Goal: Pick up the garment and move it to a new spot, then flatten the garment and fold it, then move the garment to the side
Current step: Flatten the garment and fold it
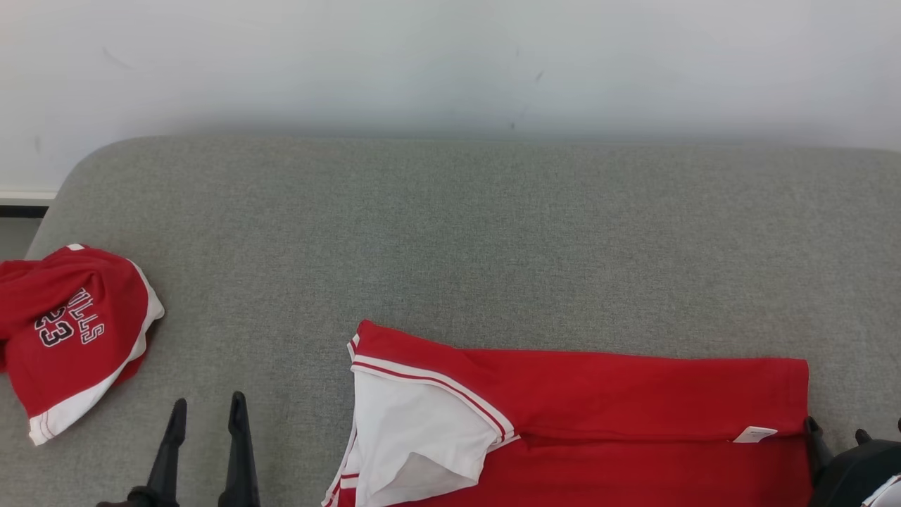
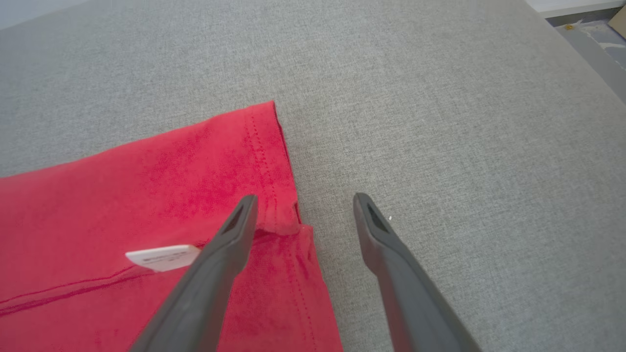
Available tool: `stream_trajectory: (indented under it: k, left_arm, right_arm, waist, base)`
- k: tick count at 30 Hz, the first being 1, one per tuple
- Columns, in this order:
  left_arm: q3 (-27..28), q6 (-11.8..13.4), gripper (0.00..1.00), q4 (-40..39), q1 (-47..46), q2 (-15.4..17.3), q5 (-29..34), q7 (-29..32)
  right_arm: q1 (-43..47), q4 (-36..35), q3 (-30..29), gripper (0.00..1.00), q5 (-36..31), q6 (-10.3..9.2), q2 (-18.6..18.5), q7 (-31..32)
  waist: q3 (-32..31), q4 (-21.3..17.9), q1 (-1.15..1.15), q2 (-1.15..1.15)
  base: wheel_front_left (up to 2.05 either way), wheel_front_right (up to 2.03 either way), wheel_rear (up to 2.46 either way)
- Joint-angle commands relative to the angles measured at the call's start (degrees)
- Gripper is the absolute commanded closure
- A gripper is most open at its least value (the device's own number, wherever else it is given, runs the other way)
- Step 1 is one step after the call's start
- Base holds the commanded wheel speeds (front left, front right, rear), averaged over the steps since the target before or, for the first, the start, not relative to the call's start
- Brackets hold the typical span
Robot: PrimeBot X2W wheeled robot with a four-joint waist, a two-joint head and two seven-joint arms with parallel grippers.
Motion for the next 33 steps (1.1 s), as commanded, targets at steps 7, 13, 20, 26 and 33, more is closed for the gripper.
stream_trajectory:
  k: [7,13,20,26,33]
  left_arm:
    - [-1.53,-0.25,0.00,5.42,-0.82,0.63,0.10,0.04]
    - [-2.22,-0.31,0.00,6.74,-1.81,1.41,-0.26,0.44]
    - [-2.78,-0.35,0.00,6.71,-2.22,2.33,-0.80,1.31]
    - [-2.92,0.19,0.00,6.35,-2.10,2.58,-0.95,1.82]
    - [-2.87,0.81,0.00,6.01,-1.60,2.77,-1.32,1.95]
  right_arm:
    - [-1.93,4.68,1.27,0.00,-0.73,-0.15,-1.48,0.16]
    - [-3.05,7.49,2.52,0.00,-0.61,-0.14,-2.10,-0.13]
    - [-4.45,11.90,4.65,0.00,-0.20,-0.14,-2.26,1.16]
    - [-4.08,14.51,6.96,0.00,1.15,0.03,-1.52,3.43]
    - [-4.08,14.93,11.12,0.51,2.99,0.26,-0.95,5.13]
  waist:
    - [1.70,0.00,0.00,0.00]
    - [2.60,0.13,0.00,0.00]
    - [3.31,0.27,0.00,0.00]
    - [3.60,0.52,0.00,0.00]
    - [3.82,0.42,0.00,0.00]
  base:
    - [0.00,0.00,0.00]
    - [0.00,0.00,0.00]
    - [0.00,0.00,0.00]
    - [0.00,0.00,0.00]
    - [0.00,0.00,0.00]
